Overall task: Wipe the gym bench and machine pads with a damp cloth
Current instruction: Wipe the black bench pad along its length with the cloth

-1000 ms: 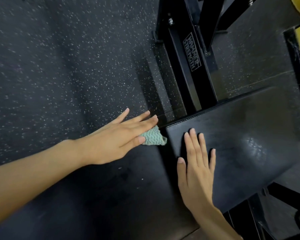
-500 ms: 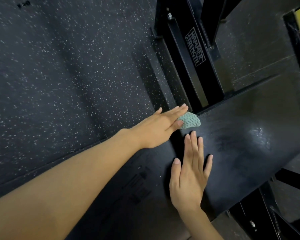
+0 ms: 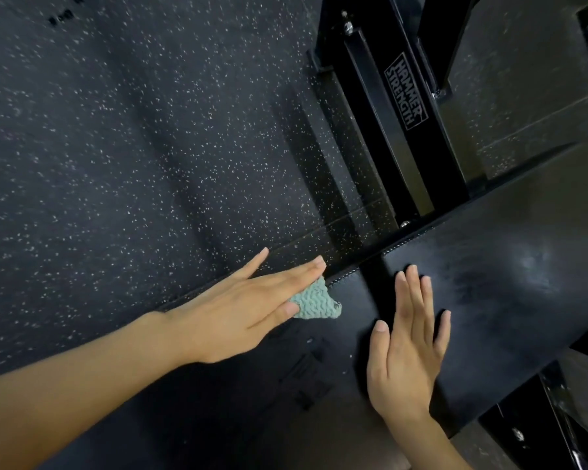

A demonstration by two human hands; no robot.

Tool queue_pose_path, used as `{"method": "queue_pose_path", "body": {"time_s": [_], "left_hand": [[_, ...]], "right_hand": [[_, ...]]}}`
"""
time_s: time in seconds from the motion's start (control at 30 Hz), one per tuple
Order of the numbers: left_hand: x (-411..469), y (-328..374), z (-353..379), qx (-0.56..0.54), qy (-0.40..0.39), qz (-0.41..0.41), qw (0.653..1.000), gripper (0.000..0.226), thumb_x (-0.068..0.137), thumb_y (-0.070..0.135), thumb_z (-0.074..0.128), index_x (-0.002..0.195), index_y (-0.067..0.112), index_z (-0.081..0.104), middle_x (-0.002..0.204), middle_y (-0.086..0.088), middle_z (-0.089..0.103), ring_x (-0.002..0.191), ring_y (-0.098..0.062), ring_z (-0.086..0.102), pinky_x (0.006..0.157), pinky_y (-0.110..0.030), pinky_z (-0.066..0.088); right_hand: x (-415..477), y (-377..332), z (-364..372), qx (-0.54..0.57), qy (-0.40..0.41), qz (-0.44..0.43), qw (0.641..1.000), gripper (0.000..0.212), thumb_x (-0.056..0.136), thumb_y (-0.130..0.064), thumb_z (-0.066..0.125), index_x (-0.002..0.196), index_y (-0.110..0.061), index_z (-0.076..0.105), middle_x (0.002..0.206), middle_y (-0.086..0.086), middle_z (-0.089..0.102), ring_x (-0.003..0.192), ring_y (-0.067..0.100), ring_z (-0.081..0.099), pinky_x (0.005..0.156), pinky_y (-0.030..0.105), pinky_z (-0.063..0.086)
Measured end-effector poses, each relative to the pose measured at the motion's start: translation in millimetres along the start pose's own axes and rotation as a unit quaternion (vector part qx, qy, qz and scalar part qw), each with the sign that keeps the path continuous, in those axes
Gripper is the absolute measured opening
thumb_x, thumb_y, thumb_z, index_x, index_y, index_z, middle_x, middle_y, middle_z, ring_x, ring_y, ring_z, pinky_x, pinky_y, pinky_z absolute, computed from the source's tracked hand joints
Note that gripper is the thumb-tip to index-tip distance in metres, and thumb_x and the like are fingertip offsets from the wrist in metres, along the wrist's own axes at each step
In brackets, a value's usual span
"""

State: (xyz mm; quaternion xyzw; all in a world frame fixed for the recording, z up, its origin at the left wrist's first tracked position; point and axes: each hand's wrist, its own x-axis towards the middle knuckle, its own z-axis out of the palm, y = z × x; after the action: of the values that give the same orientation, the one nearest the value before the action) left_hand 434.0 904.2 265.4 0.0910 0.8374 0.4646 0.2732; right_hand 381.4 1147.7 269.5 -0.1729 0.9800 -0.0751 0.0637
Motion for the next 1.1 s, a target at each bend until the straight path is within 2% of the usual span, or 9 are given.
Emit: {"method": "queue_pose_path", "body": {"time_s": [0.17,0.37,0.47,0.6,0.7,0.77,0.9,1.1], "left_hand": [[23,9,6,-0.005,0.043,-0.003,0.999,0.056,0.107,0.033,0.02,0.157,0.03,-0.006,0.162,0.022,-0.006,0.143,0.016,-0.009,0.119,-0.032,-0.021],[54,17,3,0.002,0.073,0.002,0.997,0.054,0.108,0.031,0.021,0.158,0.022,0.002,0.164,0.016,0.002,0.146,0.01,-0.01,0.116,-0.026,-0.025],[50,14,3,0.013,0.07,0.005,0.997,0.055,0.108,0.032,0.021,0.158,0.022,0.002,0.164,0.016,0.003,0.146,0.01,-0.01,0.114,-0.024,-0.027],[31,4,3,0.001,0.052,-0.004,0.999,0.054,0.107,0.034,0.019,0.158,0.025,0.005,0.163,0.019,0.006,0.144,0.014,-0.009,0.117,-0.028,-0.024],[5,-7,8,-0.011,0.045,-0.011,0.999,0.058,0.104,0.046,0.012,0.158,0.025,0.007,0.163,0.019,0.009,0.143,0.016,-0.009,0.117,-0.028,-0.024],[-14,-15,11,-0.006,0.046,-0.013,0.999,0.062,0.1,0.05,0.006,0.158,0.026,0.007,0.163,0.02,0.008,0.143,0.016,-0.009,0.116,-0.026,-0.025],[-42,-20,14,-0.023,0.034,-0.046,0.998,0.052,0.106,0.038,0.015,0.156,0.03,0.002,0.162,0.023,0.005,0.142,0.017,-0.009,0.117,-0.026,-0.024],[-15,3,16,-0.055,0.059,-0.054,0.995,0.055,0.108,0.032,0.02,0.156,0.033,-0.005,0.16,0.022,0.004,0.143,0.016,-0.005,0.117,-0.025,-0.023]], "right_hand": [[0,1,2,-0.006,0.0,0.0,1.0,0.063,0.093,-0.028,0.027,0.154,-0.016,0.022,0.164,-0.004,0.015,0.152,0.014,0.009,0.121,0.047,0.003],[2,0,2,-0.007,0.007,0.002,1.0,0.063,0.092,-0.028,0.028,0.153,-0.015,0.024,0.163,-0.003,0.019,0.152,0.012,0.008,0.121,0.046,0.003],[2,-1,1,-0.004,0.012,0.002,1.0,0.062,0.091,-0.029,0.029,0.152,-0.016,0.026,0.163,-0.002,0.02,0.152,0.012,0.009,0.122,0.044,0.003],[2,-1,0,-0.003,0.009,0.005,1.0,0.063,0.091,-0.029,0.029,0.153,-0.016,0.027,0.163,-0.002,0.021,0.152,0.011,0.009,0.122,0.043,0.001],[1,-2,0,0.001,0.008,0.01,1.0,0.063,0.091,-0.03,0.028,0.153,-0.015,0.028,0.163,-0.003,0.021,0.152,0.01,0.007,0.122,0.041,0.0],[1,-2,0,0.003,0.01,0.009,1.0,0.063,0.092,-0.03,0.027,0.153,-0.015,0.028,0.163,-0.003,0.02,0.152,0.01,0.007,0.122,0.042,0.0],[0,-4,-1,0.013,0.015,0.01,1.0,0.063,0.092,-0.03,0.027,0.152,-0.015,0.029,0.163,-0.003,0.021,0.152,0.01,0.008,0.122,0.042,0.0],[0,-3,1,0.008,0.015,0.005,1.0,0.063,0.092,-0.03,0.027,0.153,-0.015,0.027,0.163,-0.001,0.02,0.152,0.012,0.008,0.122,0.044,0.0]]}}
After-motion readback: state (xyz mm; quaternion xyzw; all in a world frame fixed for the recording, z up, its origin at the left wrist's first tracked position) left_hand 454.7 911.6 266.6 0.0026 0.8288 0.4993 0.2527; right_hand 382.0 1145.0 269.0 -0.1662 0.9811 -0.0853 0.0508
